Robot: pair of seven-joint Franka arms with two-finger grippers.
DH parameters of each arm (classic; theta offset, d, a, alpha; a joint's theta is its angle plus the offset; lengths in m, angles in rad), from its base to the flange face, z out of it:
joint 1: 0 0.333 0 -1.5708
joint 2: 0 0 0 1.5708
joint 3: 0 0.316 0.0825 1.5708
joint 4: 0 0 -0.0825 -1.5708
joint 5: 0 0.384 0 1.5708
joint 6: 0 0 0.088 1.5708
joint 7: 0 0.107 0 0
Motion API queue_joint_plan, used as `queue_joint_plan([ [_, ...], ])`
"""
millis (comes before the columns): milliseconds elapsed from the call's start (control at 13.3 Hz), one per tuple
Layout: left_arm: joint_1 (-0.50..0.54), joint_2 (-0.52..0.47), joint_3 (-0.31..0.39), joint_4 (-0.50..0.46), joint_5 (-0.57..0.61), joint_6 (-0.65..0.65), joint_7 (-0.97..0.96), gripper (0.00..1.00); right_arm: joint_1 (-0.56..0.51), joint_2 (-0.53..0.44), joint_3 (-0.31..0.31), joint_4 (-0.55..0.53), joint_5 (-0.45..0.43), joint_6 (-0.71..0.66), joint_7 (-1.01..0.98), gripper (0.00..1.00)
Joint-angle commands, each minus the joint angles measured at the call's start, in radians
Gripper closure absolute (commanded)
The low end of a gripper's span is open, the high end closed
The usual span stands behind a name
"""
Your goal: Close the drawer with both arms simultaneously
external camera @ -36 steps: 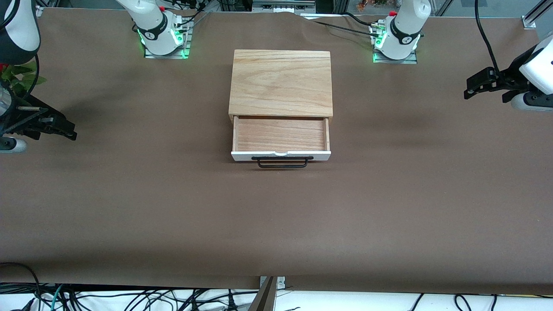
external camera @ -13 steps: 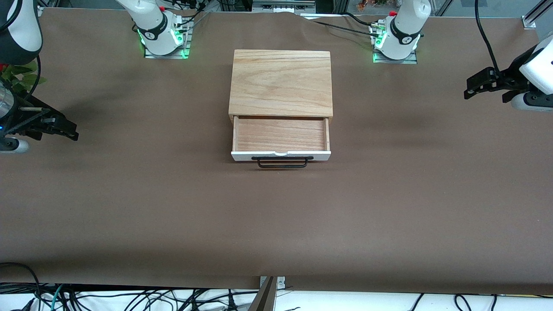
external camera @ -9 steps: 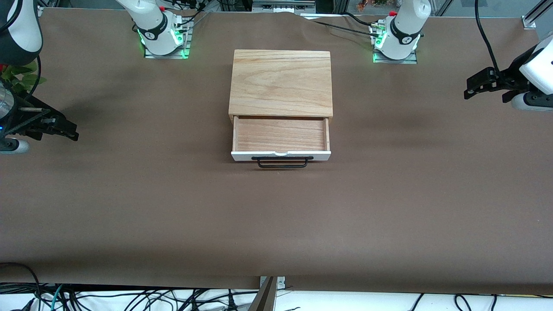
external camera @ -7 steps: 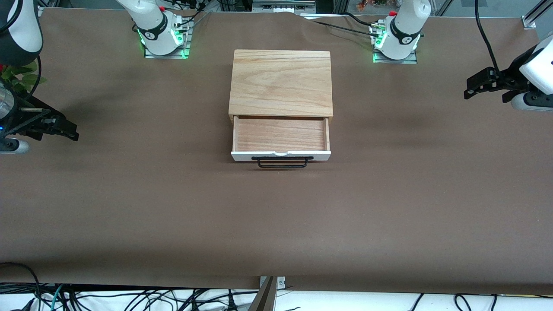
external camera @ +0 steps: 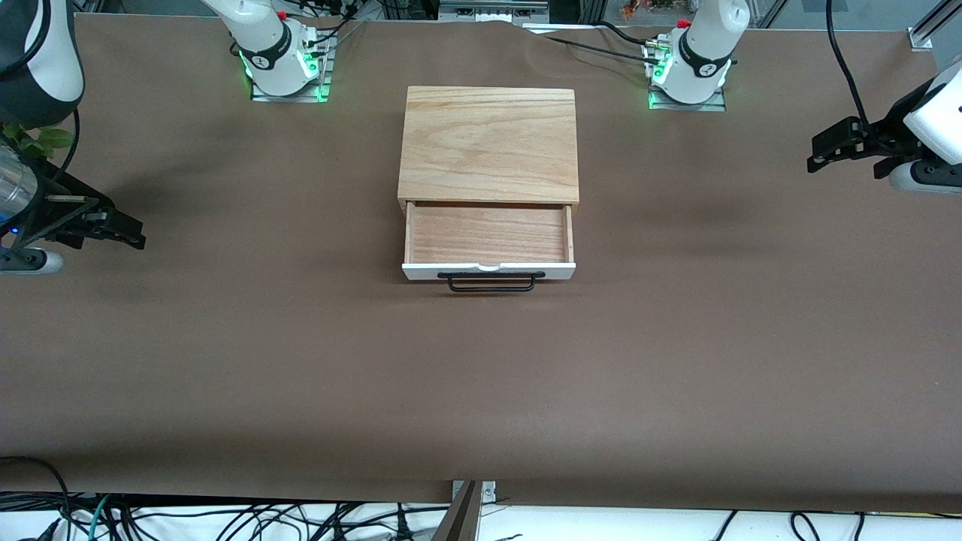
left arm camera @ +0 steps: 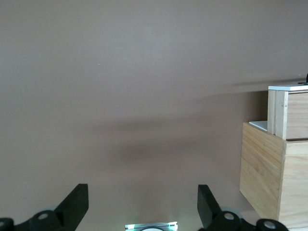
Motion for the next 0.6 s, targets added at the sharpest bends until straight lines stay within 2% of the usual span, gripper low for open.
queue_joint_plan([
  [0, -0.004, 0.009, 0.005, 0.020, 0.017, -0.012, 0.001, 0.00, 0.006, 0.027, 0.003, 0.032, 0.037, -0.007, 0.018, 0.00],
  [300, -0.004, 0.015, 0.003, 0.020, 0.015, -0.011, 0.009, 0.00, 0.017, 0.053, 0.005, 0.032, 0.088, 0.001, 0.012, 0.00],
  [525, -0.004, 0.026, 0.003, 0.022, -0.026, -0.011, 0.004, 0.00, 0.078, 0.079, 0.008, 0.032, 0.088, 0.065, 0.013, 0.00],
])
